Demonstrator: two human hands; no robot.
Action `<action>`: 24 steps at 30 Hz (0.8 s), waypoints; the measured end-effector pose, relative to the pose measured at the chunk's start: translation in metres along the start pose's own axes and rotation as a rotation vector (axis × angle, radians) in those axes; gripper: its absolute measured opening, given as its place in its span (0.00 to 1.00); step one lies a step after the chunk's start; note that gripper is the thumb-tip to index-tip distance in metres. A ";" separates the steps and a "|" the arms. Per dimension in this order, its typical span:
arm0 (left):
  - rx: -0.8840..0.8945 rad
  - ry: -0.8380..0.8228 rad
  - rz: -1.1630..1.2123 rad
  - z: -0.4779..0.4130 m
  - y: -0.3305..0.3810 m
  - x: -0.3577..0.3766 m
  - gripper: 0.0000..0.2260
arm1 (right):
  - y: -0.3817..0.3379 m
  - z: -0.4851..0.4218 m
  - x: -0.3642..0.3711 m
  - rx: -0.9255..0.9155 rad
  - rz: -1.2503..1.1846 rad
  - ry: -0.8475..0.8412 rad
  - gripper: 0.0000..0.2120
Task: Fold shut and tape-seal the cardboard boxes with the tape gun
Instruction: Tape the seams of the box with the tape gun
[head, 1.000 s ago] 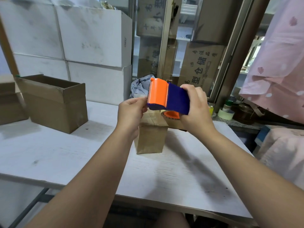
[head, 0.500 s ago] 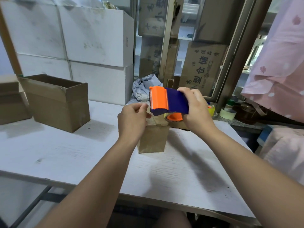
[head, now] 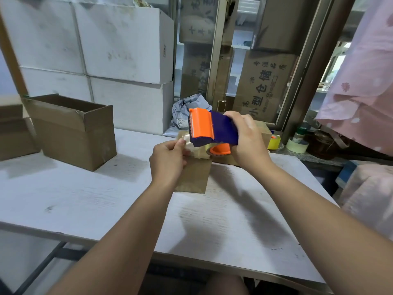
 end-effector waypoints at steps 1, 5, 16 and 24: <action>0.008 0.008 0.005 -0.002 0.001 -0.001 0.10 | -0.001 -0.001 0.000 0.002 0.000 0.001 0.27; 0.029 -0.001 0.050 -0.005 0.012 -0.007 0.09 | -0.004 -0.007 -0.007 0.017 0.016 0.048 0.25; -0.202 -0.090 0.375 0.005 0.023 -0.008 0.06 | -0.001 0.001 -0.014 0.127 -0.146 0.049 0.26; -0.119 -0.052 0.162 0.006 0.045 -0.017 0.09 | 0.004 0.010 -0.018 0.173 -0.246 0.010 0.22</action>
Point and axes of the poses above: each hand's wrist, its own z-axis away from the middle knuckle, its own x-axis out of the palm, y = z × x, the point moved 7 cm from there along -z, towards the middle knuckle, and after that the axes turned 3 degrees about -y, right-handed, at the moved point
